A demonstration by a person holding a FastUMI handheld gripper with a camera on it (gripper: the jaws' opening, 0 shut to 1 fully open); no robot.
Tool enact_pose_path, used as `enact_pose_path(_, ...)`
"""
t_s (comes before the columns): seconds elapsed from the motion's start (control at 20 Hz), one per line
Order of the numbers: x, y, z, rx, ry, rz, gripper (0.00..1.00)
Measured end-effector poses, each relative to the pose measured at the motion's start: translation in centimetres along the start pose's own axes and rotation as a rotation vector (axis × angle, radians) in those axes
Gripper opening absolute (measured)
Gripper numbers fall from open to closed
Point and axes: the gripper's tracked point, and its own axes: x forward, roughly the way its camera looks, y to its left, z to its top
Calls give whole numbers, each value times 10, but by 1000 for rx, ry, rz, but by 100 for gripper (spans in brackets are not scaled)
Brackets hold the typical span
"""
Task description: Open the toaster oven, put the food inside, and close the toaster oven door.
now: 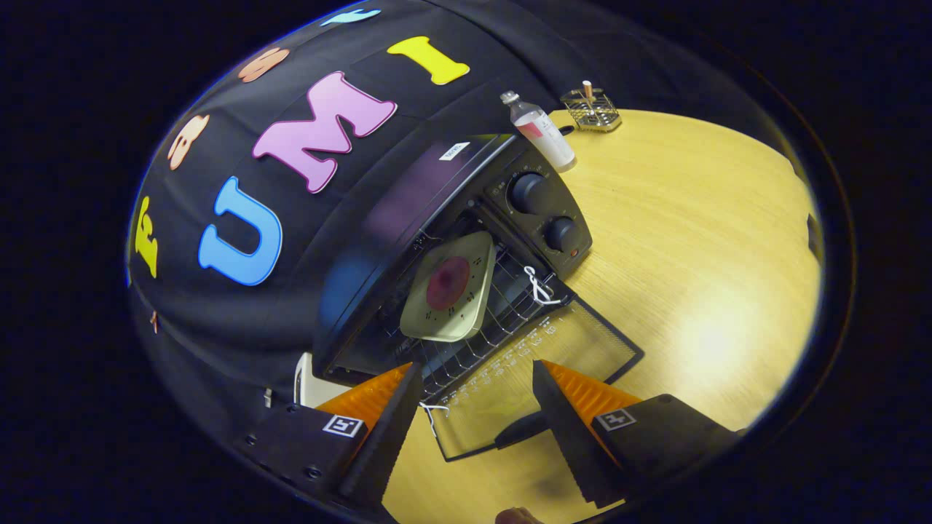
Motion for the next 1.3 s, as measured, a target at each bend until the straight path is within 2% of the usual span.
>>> enact_pose_path(0.25, -27, -26, -22, -366, 49, -42, 99)
enact_pose_path(0.4, -39, -46, -43, -513, 86, -73, 99)
enact_pose_path(0.75, -31, -86, -99, -626, 213, -168, 100)
enact_pose_path(1.1, 9, -87, -102, -755, 183, -207, 100)
enact_pose_path(1.3, 32, -89, -111, -751, 213, -222, 100)
